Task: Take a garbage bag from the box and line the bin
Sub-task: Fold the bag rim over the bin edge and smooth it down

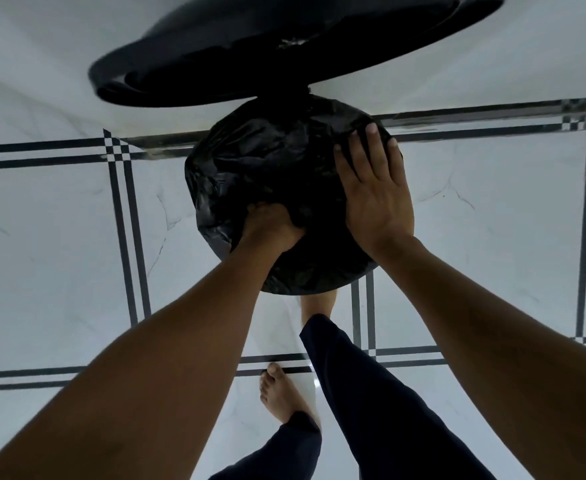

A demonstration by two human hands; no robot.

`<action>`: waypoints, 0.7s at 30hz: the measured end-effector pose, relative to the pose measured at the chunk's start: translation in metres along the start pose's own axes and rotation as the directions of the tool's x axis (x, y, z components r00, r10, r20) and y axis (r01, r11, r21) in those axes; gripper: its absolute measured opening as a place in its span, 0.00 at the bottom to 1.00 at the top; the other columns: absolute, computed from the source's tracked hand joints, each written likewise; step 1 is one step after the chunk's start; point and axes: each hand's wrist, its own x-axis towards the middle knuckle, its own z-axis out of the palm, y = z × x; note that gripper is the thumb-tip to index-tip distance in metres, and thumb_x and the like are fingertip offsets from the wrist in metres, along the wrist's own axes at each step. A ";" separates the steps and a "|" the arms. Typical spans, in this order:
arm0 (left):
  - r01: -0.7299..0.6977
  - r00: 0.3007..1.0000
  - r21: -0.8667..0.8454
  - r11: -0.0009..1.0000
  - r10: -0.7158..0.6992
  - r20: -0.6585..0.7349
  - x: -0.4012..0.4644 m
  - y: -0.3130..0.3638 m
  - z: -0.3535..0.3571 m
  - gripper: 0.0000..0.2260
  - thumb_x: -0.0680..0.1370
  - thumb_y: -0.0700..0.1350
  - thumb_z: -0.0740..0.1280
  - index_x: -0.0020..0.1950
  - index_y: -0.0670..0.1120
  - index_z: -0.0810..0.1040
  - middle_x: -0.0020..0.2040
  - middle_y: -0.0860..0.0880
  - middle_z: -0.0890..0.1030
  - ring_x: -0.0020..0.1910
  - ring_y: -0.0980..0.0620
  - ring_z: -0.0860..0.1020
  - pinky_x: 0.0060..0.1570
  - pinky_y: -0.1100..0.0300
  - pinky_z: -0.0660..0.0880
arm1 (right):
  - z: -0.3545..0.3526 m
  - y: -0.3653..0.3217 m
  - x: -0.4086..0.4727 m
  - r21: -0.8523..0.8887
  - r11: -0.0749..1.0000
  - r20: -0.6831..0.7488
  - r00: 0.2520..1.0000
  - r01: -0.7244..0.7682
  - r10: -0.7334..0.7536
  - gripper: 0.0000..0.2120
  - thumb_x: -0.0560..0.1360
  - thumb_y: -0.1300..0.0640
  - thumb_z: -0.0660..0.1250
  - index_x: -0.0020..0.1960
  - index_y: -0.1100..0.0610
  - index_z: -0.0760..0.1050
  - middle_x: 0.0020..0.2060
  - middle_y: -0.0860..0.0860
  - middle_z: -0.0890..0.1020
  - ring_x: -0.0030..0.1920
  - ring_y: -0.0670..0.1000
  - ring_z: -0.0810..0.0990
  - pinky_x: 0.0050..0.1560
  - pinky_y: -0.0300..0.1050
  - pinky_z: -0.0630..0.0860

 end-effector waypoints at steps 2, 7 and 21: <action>-0.062 0.970 -0.019 0.998 0.056 -0.236 -0.008 0.004 0.007 0.16 0.81 0.49 0.63 0.63 0.41 0.79 0.62 0.37 0.81 0.63 0.38 0.76 0.64 0.51 0.69 | 0.000 0.000 0.000 0.003 1.000 -0.001 1.000 -0.004 0.004 0.29 0.82 0.53 0.58 0.81 0.59 0.56 0.81 0.59 0.56 0.82 0.62 0.47 0.80 0.63 0.48; -0.252 0.906 -0.037 0.967 0.222 -0.361 0.005 0.017 0.020 0.11 0.81 0.39 0.62 0.59 0.40 0.81 0.57 0.37 0.82 0.54 0.35 0.82 0.52 0.47 0.78 | 0.003 -0.002 0.000 -0.022 1.000 0.003 1.000 -0.013 0.013 0.30 0.81 0.54 0.59 0.81 0.58 0.56 0.82 0.58 0.55 0.82 0.61 0.45 0.80 0.62 0.46; 0.031 0.998 0.035 0.999 -0.032 0.045 0.060 0.026 0.020 0.34 0.78 0.67 0.61 0.79 0.50 0.65 0.79 0.42 0.67 0.77 0.40 0.66 0.73 0.40 0.63 | 0.003 -0.003 0.002 -0.004 1.000 -0.038 0.999 -0.017 0.017 0.28 0.80 0.55 0.58 0.79 0.56 0.61 0.79 0.57 0.62 0.82 0.62 0.47 0.80 0.63 0.49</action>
